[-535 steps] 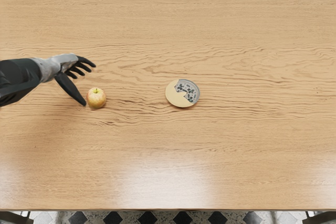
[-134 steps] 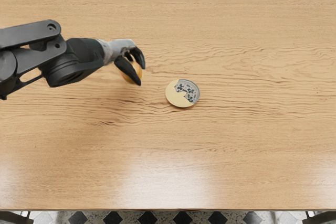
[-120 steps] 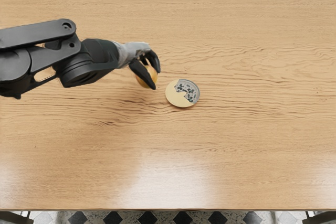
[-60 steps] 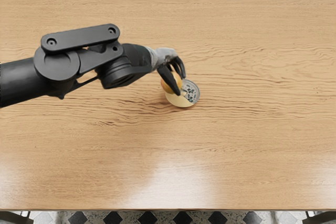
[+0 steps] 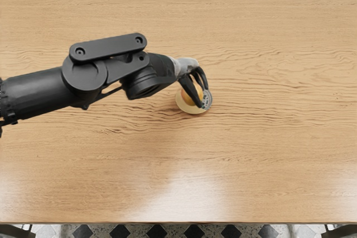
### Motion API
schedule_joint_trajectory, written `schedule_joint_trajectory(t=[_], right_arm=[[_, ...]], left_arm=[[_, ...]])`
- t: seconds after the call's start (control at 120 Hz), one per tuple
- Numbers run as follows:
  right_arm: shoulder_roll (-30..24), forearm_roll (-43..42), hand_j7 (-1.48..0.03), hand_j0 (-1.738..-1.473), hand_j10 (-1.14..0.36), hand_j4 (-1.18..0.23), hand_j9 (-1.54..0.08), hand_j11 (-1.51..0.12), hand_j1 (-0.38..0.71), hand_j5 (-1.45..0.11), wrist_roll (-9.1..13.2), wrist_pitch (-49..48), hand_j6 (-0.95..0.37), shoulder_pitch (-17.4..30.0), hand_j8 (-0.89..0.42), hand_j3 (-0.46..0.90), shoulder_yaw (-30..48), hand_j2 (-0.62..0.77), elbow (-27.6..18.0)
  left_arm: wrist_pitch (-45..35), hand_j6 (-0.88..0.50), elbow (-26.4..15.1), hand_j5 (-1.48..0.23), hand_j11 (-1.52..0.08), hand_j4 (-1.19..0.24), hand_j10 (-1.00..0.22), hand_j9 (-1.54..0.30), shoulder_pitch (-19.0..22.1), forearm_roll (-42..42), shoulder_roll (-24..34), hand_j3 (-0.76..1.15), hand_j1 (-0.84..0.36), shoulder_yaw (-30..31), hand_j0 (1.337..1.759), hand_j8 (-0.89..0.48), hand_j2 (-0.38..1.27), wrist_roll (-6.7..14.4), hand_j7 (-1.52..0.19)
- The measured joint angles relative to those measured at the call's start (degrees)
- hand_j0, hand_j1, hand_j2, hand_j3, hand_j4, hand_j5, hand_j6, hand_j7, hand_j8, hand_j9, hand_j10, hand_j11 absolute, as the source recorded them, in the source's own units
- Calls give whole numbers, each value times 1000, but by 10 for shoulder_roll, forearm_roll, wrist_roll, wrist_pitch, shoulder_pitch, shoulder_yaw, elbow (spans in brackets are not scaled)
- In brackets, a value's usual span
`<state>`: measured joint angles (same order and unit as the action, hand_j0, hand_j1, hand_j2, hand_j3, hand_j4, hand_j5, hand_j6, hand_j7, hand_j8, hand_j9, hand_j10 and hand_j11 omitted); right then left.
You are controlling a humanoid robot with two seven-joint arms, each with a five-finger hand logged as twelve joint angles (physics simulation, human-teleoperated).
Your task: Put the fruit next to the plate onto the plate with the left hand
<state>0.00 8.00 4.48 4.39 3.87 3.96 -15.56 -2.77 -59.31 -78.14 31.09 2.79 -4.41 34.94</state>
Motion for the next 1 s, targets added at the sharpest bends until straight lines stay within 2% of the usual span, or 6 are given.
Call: schedule_joint_trajectory(t=[0.117,0.283,0.75,0.833,0.917,1.0], right_arm=[[0,0,-47,-1658,-36,-36,-47,-47,-305,-47,0,0,-36,0,-36,0,0,-7,0],[0,0,-47,-1658,-36,-36,-47,-47,-305,-47,0,0,-36,0,-36,0,0,-7,0],[0,0,-47,-1658,-36,-36,-47,-47,-305,-47,0,0,-36,0,-36,0,0,-7,0],[0,0,-47,-1658,-36,-36,-47,-47,-305,-47,0,0,-36,0,-36,0,0,-7,0],[0,0,-47,-1658,-36,-36,-47,-47,-305,-47,0,0,-36,0,-36,0,0,-7,0],[0,0,-47,-1658,-36,-36,-47,-47,-305,-47,0,0,-36,0,-36,0,0,-7,0]], left_arm=[[-3,-506,8,-975,-989,-696,-432,-977,0,2,-2,0,-334,0,1647,-313,389,0,-978],[-8,-470,12,-744,-750,-548,-439,-746,0,5,-4,0,-236,-1,1653,-390,221,0,-746],[-10,-291,19,-388,-390,-298,-281,-389,-2,3,-15,0,1,-28,1658,-272,72,1,-388],[-8,-279,-4,-369,-371,-284,-272,-370,1,-3,49,0,15,-54,1658,-266,65,1,-369],[-1,-271,-64,-357,-358,-274,-267,-358,13,-34,149,0,24,-84,1658,-262,60,1,-357],[34,-266,-117,-349,-349,-268,-263,-349,93,-51,188,0,30,-145,1658,-260,57,1,-349]])
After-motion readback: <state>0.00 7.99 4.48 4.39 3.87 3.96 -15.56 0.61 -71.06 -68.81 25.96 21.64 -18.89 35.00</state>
